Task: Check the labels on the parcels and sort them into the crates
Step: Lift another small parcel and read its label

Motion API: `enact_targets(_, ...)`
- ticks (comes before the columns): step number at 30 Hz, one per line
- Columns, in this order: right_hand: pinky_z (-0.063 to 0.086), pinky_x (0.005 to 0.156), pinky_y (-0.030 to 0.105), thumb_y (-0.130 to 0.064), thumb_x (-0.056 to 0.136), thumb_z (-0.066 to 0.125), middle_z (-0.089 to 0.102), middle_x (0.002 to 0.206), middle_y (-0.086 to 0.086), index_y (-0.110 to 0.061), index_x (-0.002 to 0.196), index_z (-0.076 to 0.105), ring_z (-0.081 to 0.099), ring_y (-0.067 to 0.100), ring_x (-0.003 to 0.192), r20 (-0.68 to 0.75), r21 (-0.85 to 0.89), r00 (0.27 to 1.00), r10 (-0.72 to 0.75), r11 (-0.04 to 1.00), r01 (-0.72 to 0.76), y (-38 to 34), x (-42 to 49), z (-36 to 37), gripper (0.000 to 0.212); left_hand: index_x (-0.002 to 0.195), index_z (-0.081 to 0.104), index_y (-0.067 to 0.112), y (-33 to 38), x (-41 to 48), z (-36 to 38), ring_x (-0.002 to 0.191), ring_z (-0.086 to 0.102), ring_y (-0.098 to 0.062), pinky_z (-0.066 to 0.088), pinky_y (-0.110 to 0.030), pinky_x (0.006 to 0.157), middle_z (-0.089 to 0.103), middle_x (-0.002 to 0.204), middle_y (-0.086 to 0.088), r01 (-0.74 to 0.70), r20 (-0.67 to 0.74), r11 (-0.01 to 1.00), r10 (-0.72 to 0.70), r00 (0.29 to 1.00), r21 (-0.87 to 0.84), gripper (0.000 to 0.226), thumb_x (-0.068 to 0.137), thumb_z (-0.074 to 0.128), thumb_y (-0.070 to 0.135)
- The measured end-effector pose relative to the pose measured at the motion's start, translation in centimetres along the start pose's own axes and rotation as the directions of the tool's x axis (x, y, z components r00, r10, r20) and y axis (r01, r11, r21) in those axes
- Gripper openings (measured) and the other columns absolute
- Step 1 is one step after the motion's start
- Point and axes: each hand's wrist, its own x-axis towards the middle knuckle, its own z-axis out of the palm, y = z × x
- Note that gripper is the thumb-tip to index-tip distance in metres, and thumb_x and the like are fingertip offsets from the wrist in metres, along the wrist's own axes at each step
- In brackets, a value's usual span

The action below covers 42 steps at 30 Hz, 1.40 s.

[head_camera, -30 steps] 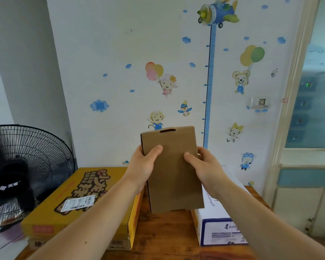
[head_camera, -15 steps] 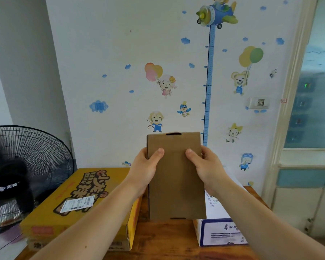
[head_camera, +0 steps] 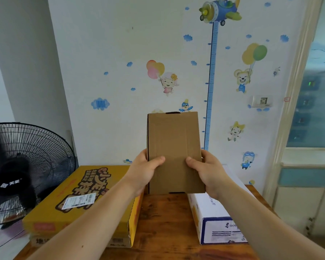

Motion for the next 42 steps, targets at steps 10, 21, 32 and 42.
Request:
enact_targets(10,0.058,0.081,0.043,-0.017,0.093,0.067,0.07,0.104,0.005,-0.022,0.106,0.063,0.068,0.023,0.094,-0.023,0.153,1.0,-0.012,0.988,0.015,-0.7,0.5,-0.1,0.015,0.115,0.059,0.014,-0.5,-0.4,-0.1,0.093,0.069,-0.021,0.055,-0.033,0.072,0.072,0.104,-0.007,0.052,0.043,0.994,-0.048,0.998,-0.094,0.021,0.094,0.06,0.012)
enact_targets(21,0.058,0.068,0.032,-0.009,0.093,0.064,0.065,0.115,0.009,-0.013,0.126,0.053,0.067,0.026,0.099,0.08,0.039,0.997,0.003,0.999,-0.006,0.2,0.0,0.2,0.035,0.111,0.059,0.017,-0.4,-0.2,-0.2,0.101,0.069,-0.017,0.054,-0.032,0.087,0.073,0.105,-0.001,-0.052,-0.004,0.998,0.052,0.999,-0.044,0.015,0.098,0.056,0.011)
enact_targets(32,0.06,0.078,0.039,-0.018,0.092,0.067,0.062,0.114,0.006,-0.023,0.12,0.053,0.063,0.025,0.104,0.053,0.009,0.997,-0.05,0.999,0.049,0.1,-0.7,0.5,0.032,0.116,0.055,0.024,-0.4,0.2,-0.5,0.108,0.064,-0.019,0.051,-0.044,0.099,0.068,0.116,-0.001,-0.017,-0.043,1.0,0.017,0.999,0.007,0.024,0.094,0.063,0.018)
enact_targets(42,0.052,0.096,0.049,-0.038,0.103,0.042,0.066,0.09,-0.023,-0.048,0.094,0.06,0.061,0.011,0.1,0.075,-0.132,0.988,-0.132,0.981,0.141,-0.1,-2.4,1.7,0.023,0.153,0.012,0.041,-0.8,-0.3,1.2,0.126,0.049,-0.021,0.046,-0.051,0.104,0.042,0.141,0.007,-0.061,-0.091,0.99,0.073,0.993,0.128,0.088,0.088,0.07,0.027)
